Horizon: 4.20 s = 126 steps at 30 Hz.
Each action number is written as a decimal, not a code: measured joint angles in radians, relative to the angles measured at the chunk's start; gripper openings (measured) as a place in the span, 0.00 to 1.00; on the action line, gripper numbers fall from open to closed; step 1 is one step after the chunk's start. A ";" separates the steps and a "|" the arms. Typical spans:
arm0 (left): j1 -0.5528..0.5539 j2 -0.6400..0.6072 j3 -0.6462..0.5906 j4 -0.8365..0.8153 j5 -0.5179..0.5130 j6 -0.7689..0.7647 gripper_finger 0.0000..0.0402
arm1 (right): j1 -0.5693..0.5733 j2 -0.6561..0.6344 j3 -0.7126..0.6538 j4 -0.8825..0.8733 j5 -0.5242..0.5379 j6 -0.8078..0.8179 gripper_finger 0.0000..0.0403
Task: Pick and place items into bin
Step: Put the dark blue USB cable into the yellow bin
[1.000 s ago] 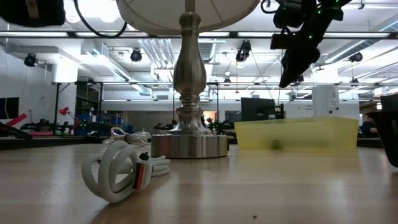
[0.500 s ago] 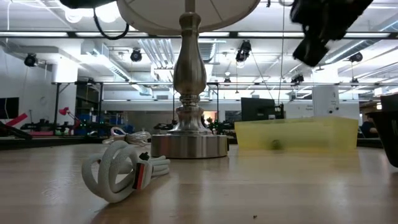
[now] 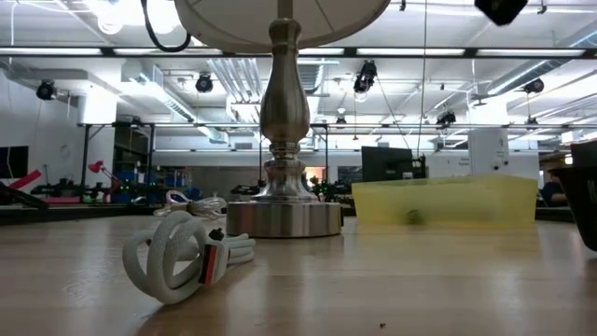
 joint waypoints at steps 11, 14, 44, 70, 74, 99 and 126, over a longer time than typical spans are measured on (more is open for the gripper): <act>0.000 0.004 -0.006 -0.002 -0.098 0.054 0.01 | 0.506 0.182 -0.009 0.178 0.448 0.079 0.46; 0.000 0.003 -0.008 -0.002 -0.112 0.065 0.01 | 0.584 0.263 -0.009 0.273 0.485 0.105 0.46; 0.003 0.004 -0.013 -0.002 -0.233 0.165 0.01 | 0.685 0.865 0.034 1.006 0.738 0.355 0.66; 0.011 0.006 -0.012 0.026 -0.292 0.223 0.01 | 0.675 0.984 0.170 0.992 0.881 0.514 0.45; 0.011 0.006 -0.012 0.032 -0.293 0.242 0.01 | 0.676 0.985 0.170 0.940 0.904 0.546 0.34; 0.011 0.001 -0.012 0.050 -0.260 0.207 0.29 | 0.690 0.778 0.169 0.202 0.716 0.661 0.03; 0.010 0.000 -0.013 0.058 -0.228 0.205 0.29 | 0.509 0.410 0.117 -0.668 1.456 0.611 0.03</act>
